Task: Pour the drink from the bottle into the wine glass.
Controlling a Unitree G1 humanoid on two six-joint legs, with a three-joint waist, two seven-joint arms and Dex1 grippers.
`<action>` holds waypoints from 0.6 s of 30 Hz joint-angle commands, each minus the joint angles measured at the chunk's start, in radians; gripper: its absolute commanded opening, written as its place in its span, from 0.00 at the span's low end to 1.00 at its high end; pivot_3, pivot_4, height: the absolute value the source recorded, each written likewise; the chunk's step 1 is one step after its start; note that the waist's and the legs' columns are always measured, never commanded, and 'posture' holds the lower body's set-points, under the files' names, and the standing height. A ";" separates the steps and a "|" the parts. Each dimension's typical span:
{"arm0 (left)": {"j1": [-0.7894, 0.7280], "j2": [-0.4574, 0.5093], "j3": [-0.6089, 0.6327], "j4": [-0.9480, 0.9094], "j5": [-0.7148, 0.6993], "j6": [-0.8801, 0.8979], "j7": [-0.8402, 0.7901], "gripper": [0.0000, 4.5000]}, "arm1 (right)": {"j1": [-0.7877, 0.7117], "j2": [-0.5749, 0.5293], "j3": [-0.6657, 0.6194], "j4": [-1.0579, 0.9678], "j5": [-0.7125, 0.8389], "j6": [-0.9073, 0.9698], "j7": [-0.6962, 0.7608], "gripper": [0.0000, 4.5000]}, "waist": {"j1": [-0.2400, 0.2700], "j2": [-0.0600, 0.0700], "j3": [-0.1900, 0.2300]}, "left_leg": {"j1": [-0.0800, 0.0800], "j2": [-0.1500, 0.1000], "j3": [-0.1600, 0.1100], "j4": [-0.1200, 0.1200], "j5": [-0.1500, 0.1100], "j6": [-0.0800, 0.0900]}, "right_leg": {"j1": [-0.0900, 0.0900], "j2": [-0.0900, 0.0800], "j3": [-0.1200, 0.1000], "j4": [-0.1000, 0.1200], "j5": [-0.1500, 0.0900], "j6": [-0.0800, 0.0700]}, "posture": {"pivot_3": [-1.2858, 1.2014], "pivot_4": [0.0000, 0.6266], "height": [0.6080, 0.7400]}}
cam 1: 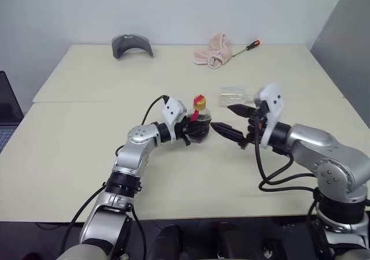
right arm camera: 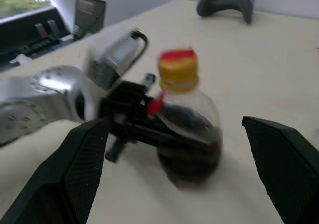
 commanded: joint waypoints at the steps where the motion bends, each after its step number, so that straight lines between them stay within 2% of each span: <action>1: -0.024 0.005 0.018 -0.037 -0.010 -0.024 -0.004 0.20 | -0.046 0.030 0.033 0.009 -0.021 -0.023 -0.054 1.00 | 0.003 0.000 0.000 | 0.000 0.000 0.000 0.000 0.000 0.000 | 0.000 0.000 0.000 0.000 0.000 0.000 | 0.52 0.24 1.00; 5: -0.020 0.006 0.019 -0.040 -0.009 -0.025 -0.001 0.20 | -0.084 0.054 0.126 0.092 -0.129 -0.042 -0.142 1.00 | 0.010 0.000 0.000 | 0.000 -0.001 0.000 0.000 0.000 0.000 | 0.000 -0.001 0.000 -0.001 0.000 0.000 | 0.52 0.24 1.00; 18: -0.005 0.005 0.017 -0.060 -0.011 -0.019 0.011 0.20 | -0.127 0.190 0.144 0.170 -0.178 -0.083 -0.213 1.00 | 0.016 0.000 0.000 | 0.000 -0.001 0.000 0.001 0.000 -0.001 | 0.000 -0.001 0.001 -0.001 0.000 0.000 | 0.52 0.24 1.00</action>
